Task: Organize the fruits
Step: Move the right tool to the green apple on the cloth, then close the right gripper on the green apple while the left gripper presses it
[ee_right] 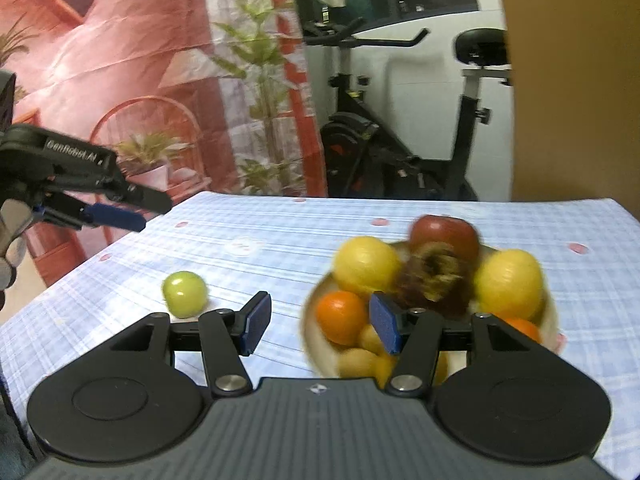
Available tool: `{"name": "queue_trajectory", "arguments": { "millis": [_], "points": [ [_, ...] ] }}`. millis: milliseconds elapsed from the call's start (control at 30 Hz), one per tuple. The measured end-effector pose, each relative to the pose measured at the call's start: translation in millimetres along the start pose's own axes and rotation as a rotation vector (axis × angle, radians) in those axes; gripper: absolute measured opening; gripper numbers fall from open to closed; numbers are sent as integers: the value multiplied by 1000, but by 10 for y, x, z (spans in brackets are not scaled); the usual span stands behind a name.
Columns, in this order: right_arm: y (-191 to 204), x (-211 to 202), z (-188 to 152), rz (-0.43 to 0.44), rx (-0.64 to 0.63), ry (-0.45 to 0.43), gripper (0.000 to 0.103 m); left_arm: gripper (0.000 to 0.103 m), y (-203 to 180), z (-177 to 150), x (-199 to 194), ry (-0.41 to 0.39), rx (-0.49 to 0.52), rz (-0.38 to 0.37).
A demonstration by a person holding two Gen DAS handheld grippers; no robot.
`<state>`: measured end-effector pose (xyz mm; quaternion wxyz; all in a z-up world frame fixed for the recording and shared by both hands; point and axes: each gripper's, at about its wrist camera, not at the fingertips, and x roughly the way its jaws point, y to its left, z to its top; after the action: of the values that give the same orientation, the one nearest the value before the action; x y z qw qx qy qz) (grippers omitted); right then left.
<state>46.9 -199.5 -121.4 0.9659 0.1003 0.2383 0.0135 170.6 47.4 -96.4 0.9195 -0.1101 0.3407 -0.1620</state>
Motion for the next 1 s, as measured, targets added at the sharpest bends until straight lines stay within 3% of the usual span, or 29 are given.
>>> {"name": "queue_trajectory", "arguments": {
  "millis": [300,533,1000],
  "points": [
    [496,478,74,138,-126,76,59,53,248,-115,193,63,-59,-1],
    [837,878,47,194,-194,139,61,53,457,-162,326,105,-95,-19],
    [943,1200,29,189,-176,193,61,54,613,-248,519,165,-128,-73]
  ]
}}
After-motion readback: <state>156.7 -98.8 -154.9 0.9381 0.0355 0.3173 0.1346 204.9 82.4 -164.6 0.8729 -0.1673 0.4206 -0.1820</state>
